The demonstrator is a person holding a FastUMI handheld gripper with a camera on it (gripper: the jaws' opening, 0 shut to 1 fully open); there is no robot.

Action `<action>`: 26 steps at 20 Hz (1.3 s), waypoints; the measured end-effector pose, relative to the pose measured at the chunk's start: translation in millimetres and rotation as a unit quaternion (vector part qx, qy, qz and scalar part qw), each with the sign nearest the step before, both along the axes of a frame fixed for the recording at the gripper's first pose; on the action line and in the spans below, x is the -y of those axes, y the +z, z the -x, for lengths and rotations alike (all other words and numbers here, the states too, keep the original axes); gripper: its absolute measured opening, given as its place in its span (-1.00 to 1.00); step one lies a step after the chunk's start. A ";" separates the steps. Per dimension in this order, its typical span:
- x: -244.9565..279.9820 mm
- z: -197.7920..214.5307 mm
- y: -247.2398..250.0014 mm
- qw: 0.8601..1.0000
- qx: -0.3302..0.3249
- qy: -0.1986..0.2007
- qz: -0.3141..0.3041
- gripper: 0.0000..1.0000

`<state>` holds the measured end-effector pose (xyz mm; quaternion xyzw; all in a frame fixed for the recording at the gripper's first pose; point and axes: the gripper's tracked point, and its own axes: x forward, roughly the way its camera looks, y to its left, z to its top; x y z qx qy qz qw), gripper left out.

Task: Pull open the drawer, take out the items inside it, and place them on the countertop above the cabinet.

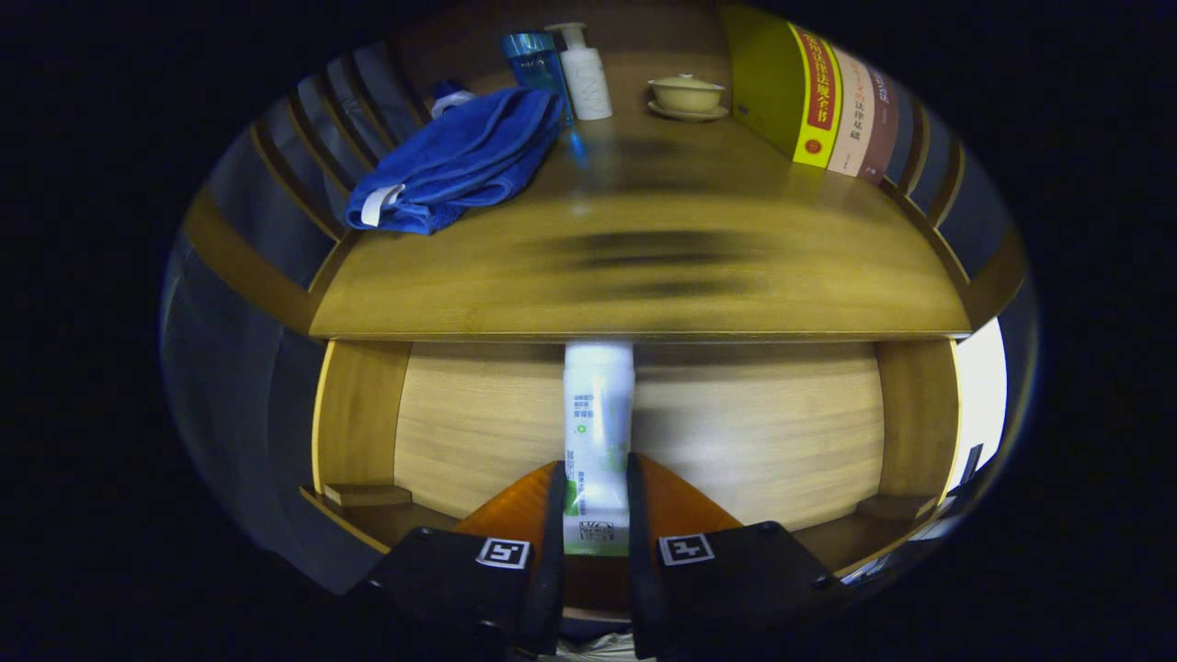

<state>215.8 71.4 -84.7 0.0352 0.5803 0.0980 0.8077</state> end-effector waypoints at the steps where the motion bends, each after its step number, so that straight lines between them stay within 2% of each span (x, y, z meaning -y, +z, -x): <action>1: -3.6 5.0 3.2 1.000 -0.002 0.001 0.000 -0.26; 5: 4.7 22.0 9.2 1.000 0.019 0.006 0.002 -0.25; 9: 3.3 15.1 45.4 0.997 0.076 0.002 -0.023 -0.25; 13: 4.2 -43.4 106.4 0.987 0.157 -0.006 -0.044 -0.26; 15: 5.3 -71.6 117.4 0.985 0.166 -0.005 -0.034 -0.26; 20: -0.1 -134.6 95.8 0.987 0.157 -0.020 -0.008 -0.25; 26: 12.7 -168.4 56.6 0.988 0.139 -0.056 0.027 -0.25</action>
